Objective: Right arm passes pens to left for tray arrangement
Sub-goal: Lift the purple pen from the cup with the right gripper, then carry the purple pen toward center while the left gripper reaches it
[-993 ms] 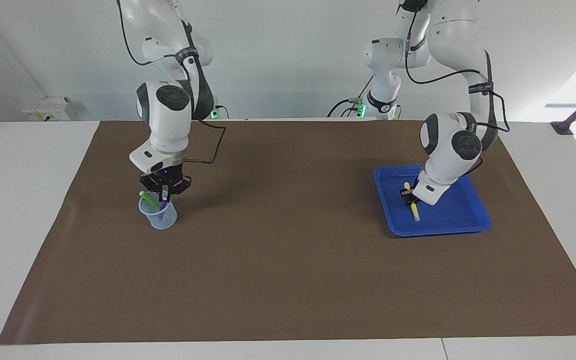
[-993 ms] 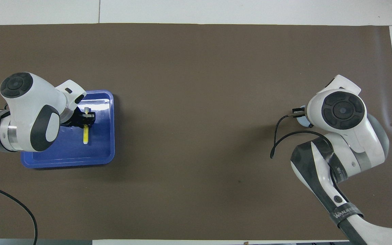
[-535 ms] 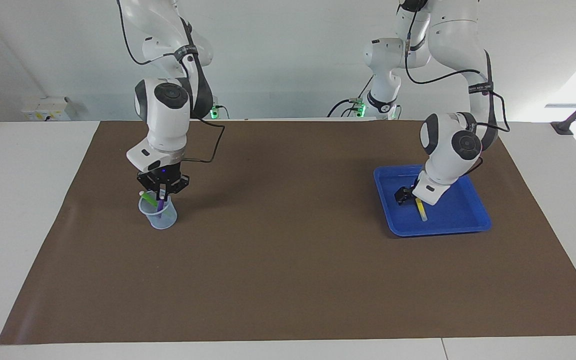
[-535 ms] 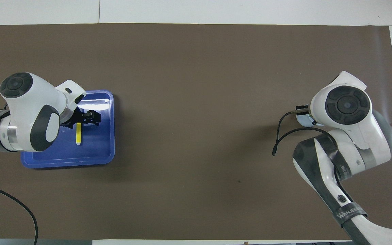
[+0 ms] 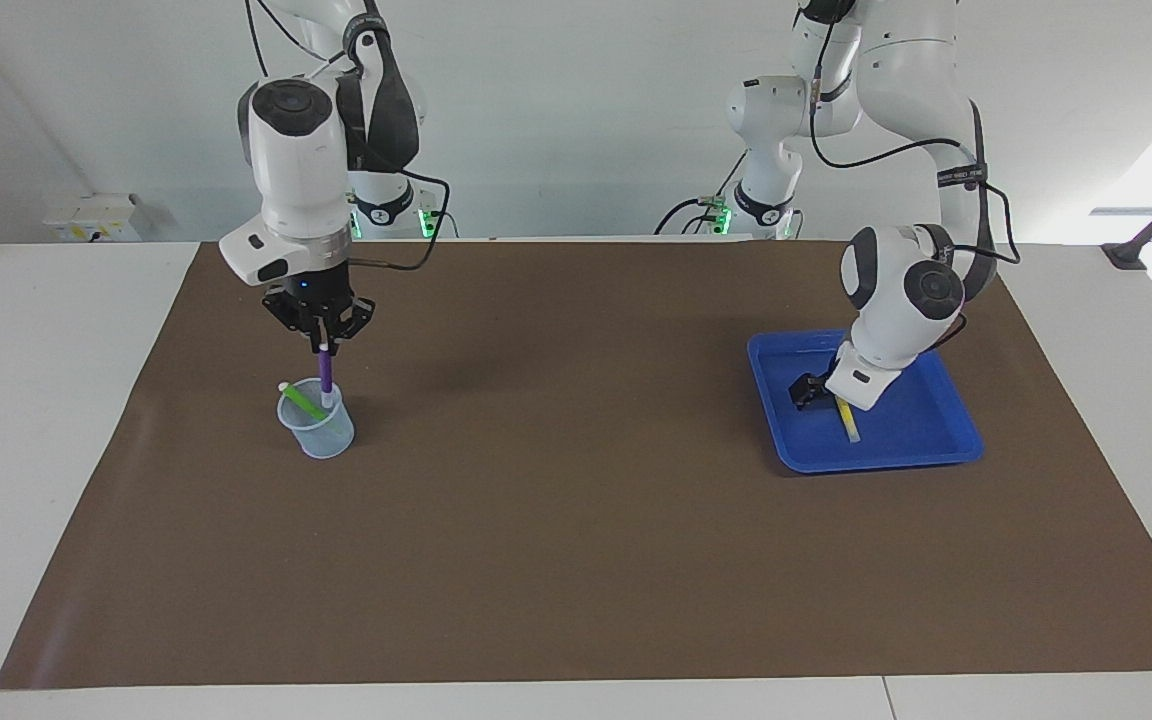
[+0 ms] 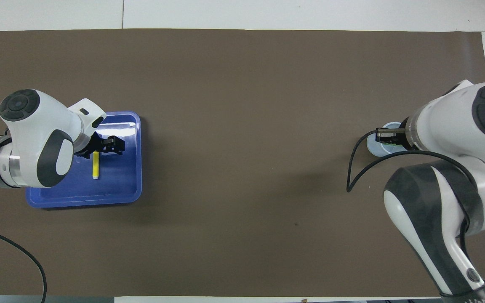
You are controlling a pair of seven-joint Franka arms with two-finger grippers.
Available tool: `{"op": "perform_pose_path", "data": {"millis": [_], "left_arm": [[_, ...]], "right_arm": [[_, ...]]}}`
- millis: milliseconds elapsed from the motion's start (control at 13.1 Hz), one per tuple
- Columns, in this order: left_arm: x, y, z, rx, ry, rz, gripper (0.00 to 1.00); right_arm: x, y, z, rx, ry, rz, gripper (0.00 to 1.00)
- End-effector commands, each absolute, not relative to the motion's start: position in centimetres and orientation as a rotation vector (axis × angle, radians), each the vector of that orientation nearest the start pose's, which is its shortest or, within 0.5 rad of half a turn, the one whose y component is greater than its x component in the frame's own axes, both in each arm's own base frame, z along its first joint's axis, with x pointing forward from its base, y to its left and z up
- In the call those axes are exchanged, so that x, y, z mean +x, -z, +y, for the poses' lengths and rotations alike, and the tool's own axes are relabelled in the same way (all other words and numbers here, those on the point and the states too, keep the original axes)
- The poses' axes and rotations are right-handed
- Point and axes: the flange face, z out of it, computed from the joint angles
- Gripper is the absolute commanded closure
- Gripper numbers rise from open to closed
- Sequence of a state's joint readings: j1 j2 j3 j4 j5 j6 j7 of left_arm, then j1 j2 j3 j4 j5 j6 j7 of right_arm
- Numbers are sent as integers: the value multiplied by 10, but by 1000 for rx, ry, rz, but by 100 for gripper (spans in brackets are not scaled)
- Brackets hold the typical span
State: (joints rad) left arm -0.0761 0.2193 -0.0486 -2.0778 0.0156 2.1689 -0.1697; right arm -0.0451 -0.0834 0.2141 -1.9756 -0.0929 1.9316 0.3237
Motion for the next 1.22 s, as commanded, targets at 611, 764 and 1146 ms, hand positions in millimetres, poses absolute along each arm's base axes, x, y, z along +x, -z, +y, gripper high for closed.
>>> {"op": "perform_pose_path", "data": {"millis": [611,764,1146], "left_arm": [[587,-505,-115,-3225,-454,-958,0],[572,-542,-125,-3219,-503,-1263,0],[557,-591,-168,-2974,-730,-1990,0]], "right_arm": [[536,-567,201,-2478,-203,962,100],[529,-573,229,-2431,-233,1041,100],[532,-586,299,-2265,-325,1243,100]]}}
